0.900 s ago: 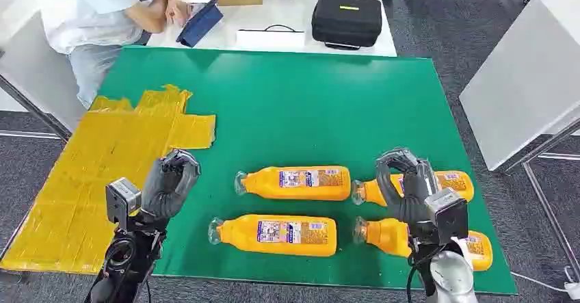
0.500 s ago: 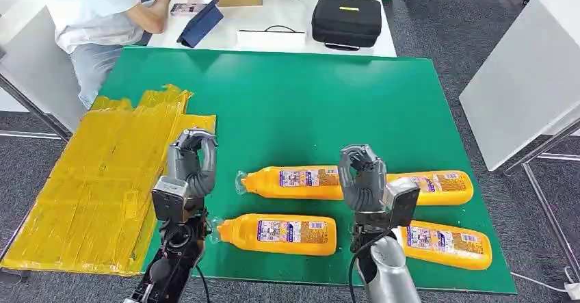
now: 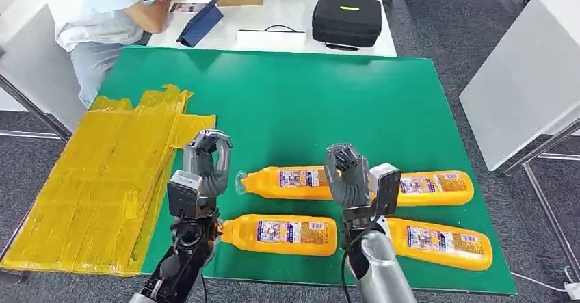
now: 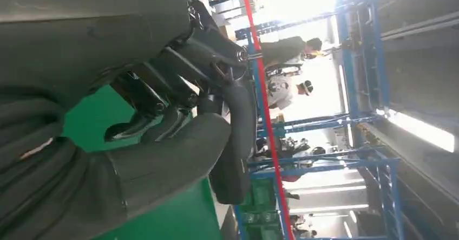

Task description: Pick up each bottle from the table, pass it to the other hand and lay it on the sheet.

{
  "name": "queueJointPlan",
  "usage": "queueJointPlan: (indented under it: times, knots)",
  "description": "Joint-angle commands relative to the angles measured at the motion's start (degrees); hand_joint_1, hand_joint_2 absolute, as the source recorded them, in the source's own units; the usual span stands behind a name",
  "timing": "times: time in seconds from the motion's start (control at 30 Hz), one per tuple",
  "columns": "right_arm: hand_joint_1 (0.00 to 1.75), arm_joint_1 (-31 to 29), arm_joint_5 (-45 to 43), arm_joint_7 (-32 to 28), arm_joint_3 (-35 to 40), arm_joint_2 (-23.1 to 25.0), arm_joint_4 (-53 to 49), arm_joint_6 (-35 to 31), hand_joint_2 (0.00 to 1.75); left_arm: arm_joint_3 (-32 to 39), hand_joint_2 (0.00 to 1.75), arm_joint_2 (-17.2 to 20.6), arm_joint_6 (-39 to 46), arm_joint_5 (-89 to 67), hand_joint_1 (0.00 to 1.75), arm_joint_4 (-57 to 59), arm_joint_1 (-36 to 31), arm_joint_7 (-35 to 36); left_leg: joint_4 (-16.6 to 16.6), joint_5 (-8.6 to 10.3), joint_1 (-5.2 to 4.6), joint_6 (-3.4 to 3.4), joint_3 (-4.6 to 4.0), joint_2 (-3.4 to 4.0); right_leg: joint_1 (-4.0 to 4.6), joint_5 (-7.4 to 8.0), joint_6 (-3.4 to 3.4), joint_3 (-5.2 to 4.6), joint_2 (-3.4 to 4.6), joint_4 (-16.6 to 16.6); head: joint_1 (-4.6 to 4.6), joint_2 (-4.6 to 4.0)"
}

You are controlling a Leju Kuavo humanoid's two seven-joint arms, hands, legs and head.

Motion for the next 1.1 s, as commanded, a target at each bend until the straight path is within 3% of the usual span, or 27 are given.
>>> queueJointPlan:
  times: [0.03, 0.13, 0.33, 0.47, 0.57, 0.63, 0.8, 1.1]
  knots:
    - [0.00, -9.42, 30.28, 10.94, 10.43, -3.99, 7.60, -15.02, 1.75, 1.51, 1.75, -0.36, 0.74, 0.78, 0.00, 3.27, -1.21, 1.80, 0.04, -0.20, 0.03, -0.12, 0.41, 0.16, 0.06, -0.12, -0.14, 0.36, 0.09, 0.01, 0.02, 0.00]
    - [0.00, -12.01, 45.23, 18.16, 12.10, -4.32, 8.46, -13.57, 1.75, 2.30, 1.75, -0.60, -0.03, 0.86, 0.00, 4.47, -1.68, 1.80, 0.06, -0.23, 0.04, -0.13, 0.46, 0.21, 0.06, -0.12, -0.15, 0.40, 0.12, 0.02, 0.02, 0.00]
    - [0.00, -14.97, 57.76, 24.19, 14.57, -4.11, 11.35, -7.89, 1.75, 2.79, 1.75, -1.10, -0.61, 0.72, 0.00, 5.90, -2.21, 1.60, 0.01, -0.12, 0.05, -0.08, 0.40, 0.05, 0.07, -0.11, -0.13, 0.38, -0.02, -0.02, 0.02, 0.00]
    - [0.00, -16.43, 59.15, 24.52, 15.48, -3.63, 13.83, -5.36, 1.75, 2.86, 1.75, -1.18, -0.59, 0.54, 0.00, 6.19, -2.51, 1.78, 0.01, -0.14, 0.04, -0.09, 0.43, 0.04, 0.07, -0.12, -0.13, 0.41, -0.04, 0.00, 0.00, 0.00]
    - [0.00, -18.44, 55.94, 21.80, 15.38, -2.53, 18.85, 0.48, 1.75, 3.29, 1.75, -1.16, -1.17, 0.69, 0.00, 7.96, -3.73, 2.15, -0.01, -0.05, 0.03, -0.06, 0.26, -0.04, 0.05, -0.06, -0.11, 0.26, -0.07, -0.02, 0.02, 0.00]
    - [0.00, -19.88, 55.59, 21.14, 16.02, -2.32, 23.07, 1.87, 1.75, 3.40, 1.75, -1.14, -1.73, 0.80, 0.00, 8.70, -4.24, 2.19, 0.09, -0.29, 0.08, -0.18, 0.70, 0.07, 0.11, -0.25, -0.22, 0.66, -0.01, 0.07, 0.02, 0.00]
    - [0.00, -21.47, 53.62, 18.06, 16.59, -2.45, 28.57, 4.79, 1.75, 3.32, 1.75, -1.38, -2.19, 0.87, 0.00, 8.30, -3.83, 2.80, 0.00, -0.15, 0.05, -0.11, 0.51, -0.05, 0.07, -0.15, -0.16, 0.51, -0.11, 0.00, 0.02, 0.00]
    - [0.00, -23.25, 56.56, 22.14, 17.17, -1.92, 34.63, 3.27, 1.75, 3.94, 1.75, -1.46, -2.41, -0.11, 0.00, 6.99, -2.01, 4.24, 0.04, -0.21, 0.05, -0.11, 0.53, 0.00, 0.07, -0.19, -0.15, 0.52, -0.05, 0.03, 0.02, 0.00]
